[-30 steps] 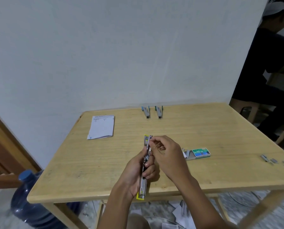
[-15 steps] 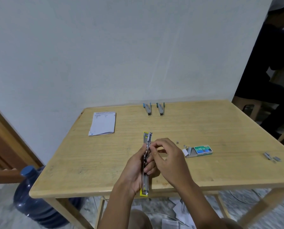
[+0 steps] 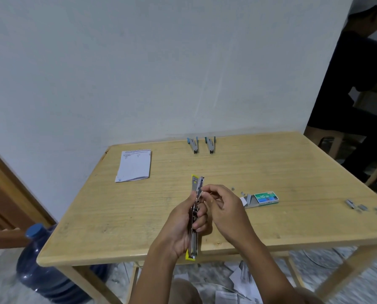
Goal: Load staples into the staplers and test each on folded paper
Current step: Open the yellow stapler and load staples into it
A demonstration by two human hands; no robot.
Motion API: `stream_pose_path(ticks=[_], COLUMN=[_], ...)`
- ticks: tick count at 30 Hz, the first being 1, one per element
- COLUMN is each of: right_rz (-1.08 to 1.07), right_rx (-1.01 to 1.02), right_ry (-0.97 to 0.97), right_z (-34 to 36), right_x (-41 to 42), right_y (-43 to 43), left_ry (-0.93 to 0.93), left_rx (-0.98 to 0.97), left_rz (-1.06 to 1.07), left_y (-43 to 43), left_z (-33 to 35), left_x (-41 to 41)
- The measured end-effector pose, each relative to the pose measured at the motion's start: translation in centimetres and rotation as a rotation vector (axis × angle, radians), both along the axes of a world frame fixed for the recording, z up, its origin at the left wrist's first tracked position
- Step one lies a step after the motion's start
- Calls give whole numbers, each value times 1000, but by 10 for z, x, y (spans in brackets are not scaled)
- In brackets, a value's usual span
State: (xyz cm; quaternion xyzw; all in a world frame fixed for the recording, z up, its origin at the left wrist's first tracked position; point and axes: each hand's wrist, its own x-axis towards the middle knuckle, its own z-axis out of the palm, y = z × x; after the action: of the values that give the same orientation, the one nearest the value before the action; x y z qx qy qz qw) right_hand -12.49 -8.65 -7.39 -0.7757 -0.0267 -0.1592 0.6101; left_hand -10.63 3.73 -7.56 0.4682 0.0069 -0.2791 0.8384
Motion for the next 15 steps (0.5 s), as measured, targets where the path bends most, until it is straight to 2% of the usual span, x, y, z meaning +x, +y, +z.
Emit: stream_pose_path(ticks=[4,8,11,15], right_rz=[2,73,88,101], right_rx=[-39,-88,-185,-127], right_ry=[4,-59,-131,-151], right_z=[3,1,-3,-1], right_x=[1,-7,-13,-17], right_y=[-1,-1,-1,2], left_ry=[0,53,71,58], left_rx=[26,-101,-127,-119], left_rz=[-12,74,133,98], left_y=[0,1,1,3], left_z=[1,-4,-6,-8], left_x=[-1,4,7,7])
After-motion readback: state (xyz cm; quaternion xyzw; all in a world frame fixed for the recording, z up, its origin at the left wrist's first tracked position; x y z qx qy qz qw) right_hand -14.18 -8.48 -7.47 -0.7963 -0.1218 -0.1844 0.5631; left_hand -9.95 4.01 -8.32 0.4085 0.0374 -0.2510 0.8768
